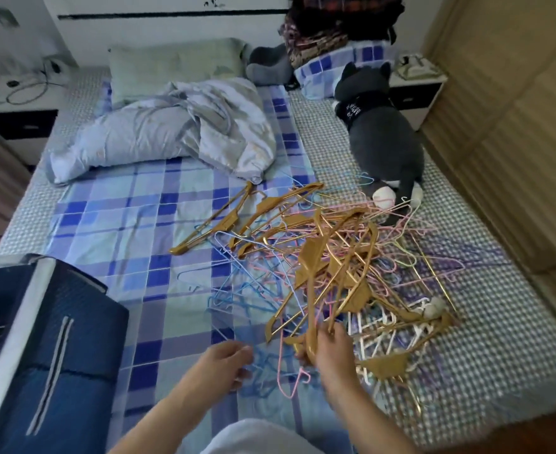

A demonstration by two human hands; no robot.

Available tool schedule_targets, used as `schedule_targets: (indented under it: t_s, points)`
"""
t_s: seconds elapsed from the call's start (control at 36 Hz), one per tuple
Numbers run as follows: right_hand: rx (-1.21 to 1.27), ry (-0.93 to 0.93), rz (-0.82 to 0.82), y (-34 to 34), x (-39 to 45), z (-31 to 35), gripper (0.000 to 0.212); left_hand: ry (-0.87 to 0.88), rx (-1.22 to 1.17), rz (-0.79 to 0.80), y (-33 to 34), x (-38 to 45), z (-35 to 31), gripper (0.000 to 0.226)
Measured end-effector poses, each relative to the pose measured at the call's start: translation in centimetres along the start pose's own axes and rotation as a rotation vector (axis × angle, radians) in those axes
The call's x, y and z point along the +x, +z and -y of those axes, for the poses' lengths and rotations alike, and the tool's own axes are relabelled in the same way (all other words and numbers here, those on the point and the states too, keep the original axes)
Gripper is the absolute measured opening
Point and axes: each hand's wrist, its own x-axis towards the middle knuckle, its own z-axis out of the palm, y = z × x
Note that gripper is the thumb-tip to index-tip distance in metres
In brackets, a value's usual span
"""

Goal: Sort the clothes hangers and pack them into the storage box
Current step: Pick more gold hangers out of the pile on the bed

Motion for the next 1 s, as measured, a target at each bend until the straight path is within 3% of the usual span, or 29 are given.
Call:
schedule_targets:
  t_s: [0.06, 0.14, 0.25, 0.33, 0.39, 0.47, 0.53, 0.75, 0.83, 1.0]
  points:
    - [0.08, 0.012, 0.098, 2.2, -2.0, -0.7, 0.015, 0.059, -0.042, 0.033, 1.8, 0.2, -1.2, 0.022]
    - [0.056, -0.1, 0.269, 4.6, -4.5, -1.6, 0.028, 0.101, -0.193, 0.014, 2.8, 0.7, -2.7, 0.025]
    - [-0.045, -0.102, 0.616, 5.2, -5.2, -2.3, 0.022, 0.169, -0.223, -0.185, 1.3, 1.5, -2.9, 0.02]
    - [-0.239, 0.029, 0.688, 4.0, -2.3, -3.5, 0.029, 0.186, -0.328, -0.3, -0.6, 1.6, -1.4, 0.013]
    - [-0.256, 0.176, 0.578, 2.7, 0.3, -3.9, 0.027, 0.174, -0.351, -0.366, -1.8, 1.1, 0.0, 0.009]
    - [-0.376, 0.241, 0.267, -0.9, 4.3, -5.4, 0.024, 0.148, -0.357, -0.422, -3.4, 0.2, 1.8, 0.005]
    - [-0.459, 0.301, 0.153, -3.4, 6.4, -5.8, 0.024, 0.123, -0.312, -0.466, -4.3, -0.1, 2.9, 0.015]
    - [-0.412, 0.338, -0.077, -6.6, 14.6, -2.9, 0.014, 0.025, -0.315, -0.587, -4.7, -0.5, 5.3, 0.015]
    - [-0.294, 0.401, -0.13, -6.6, 17.8, -3.0, 0.009, -0.014, -0.332, -0.623, -4.5, -0.6, 5.8, 0.02]
    - [-0.009, 0.544, -0.208, -6.3, 22.8, -5.4, 0.02, -0.04, -0.321, -0.664, -4.3, -1.3, 6.7, 0.017]
